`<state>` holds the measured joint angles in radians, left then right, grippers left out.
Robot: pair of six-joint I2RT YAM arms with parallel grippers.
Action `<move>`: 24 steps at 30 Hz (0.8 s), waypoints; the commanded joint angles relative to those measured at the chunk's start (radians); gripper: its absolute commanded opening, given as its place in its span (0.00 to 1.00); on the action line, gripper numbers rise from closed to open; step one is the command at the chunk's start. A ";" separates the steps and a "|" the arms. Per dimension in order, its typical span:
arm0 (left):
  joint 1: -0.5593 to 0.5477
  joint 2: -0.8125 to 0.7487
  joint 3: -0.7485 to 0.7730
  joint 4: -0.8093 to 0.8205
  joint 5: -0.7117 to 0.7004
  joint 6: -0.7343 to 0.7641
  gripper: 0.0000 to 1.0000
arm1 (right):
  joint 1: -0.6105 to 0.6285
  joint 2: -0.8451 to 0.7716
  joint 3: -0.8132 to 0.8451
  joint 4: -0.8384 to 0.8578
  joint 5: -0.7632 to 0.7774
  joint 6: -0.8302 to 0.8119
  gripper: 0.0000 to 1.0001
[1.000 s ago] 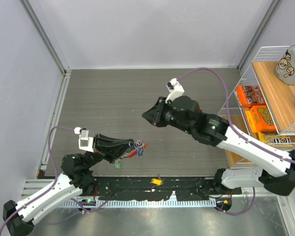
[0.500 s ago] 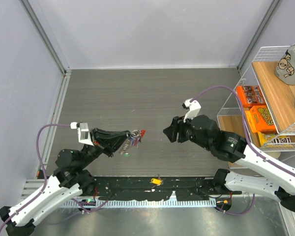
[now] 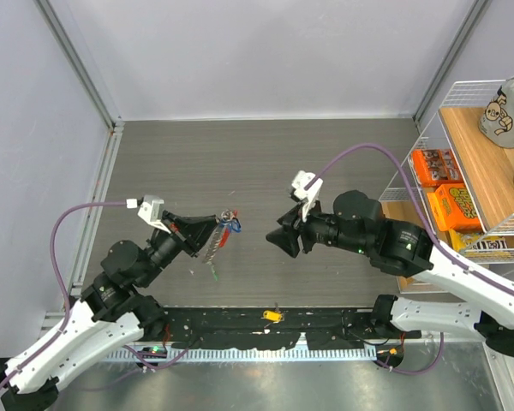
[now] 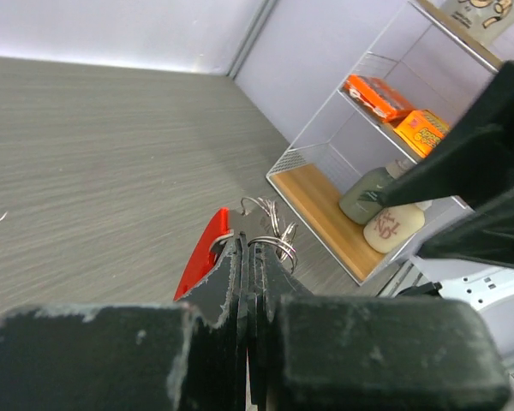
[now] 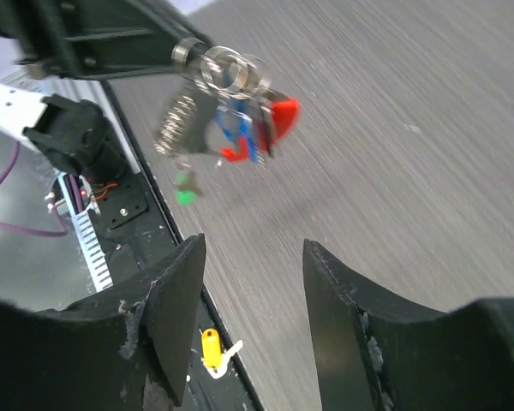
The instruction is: Put the keys on the keyring
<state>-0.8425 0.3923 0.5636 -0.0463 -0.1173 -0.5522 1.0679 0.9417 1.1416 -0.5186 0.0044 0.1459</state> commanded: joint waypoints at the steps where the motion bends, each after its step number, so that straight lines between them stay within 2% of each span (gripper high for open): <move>1: 0.000 0.022 0.078 -0.041 -0.058 -0.052 0.00 | 0.070 0.040 0.079 0.089 -0.055 -0.206 0.55; 7: -0.001 0.002 0.052 -0.011 -0.044 -0.140 0.00 | 0.132 0.037 0.015 0.282 -0.078 -0.400 0.53; 13: -0.001 -0.035 0.041 0.017 -0.042 -0.236 0.00 | 0.194 0.114 0.030 0.353 -0.072 -0.578 0.51; 19: -0.001 -0.064 0.024 0.042 -0.036 -0.360 0.00 | 0.256 0.143 0.004 0.477 -0.063 -0.676 0.49; 24: 0.000 -0.099 -0.002 0.075 -0.045 -0.460 0.00 | 0.317 0.195 0.020 0.544 0.037 -0.744 0.47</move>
<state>-0.8425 0.3214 0.5774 -0.0875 -0.1497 -0.8963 1.3495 1.1133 1.1358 -0.1181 -0.0452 -0.5079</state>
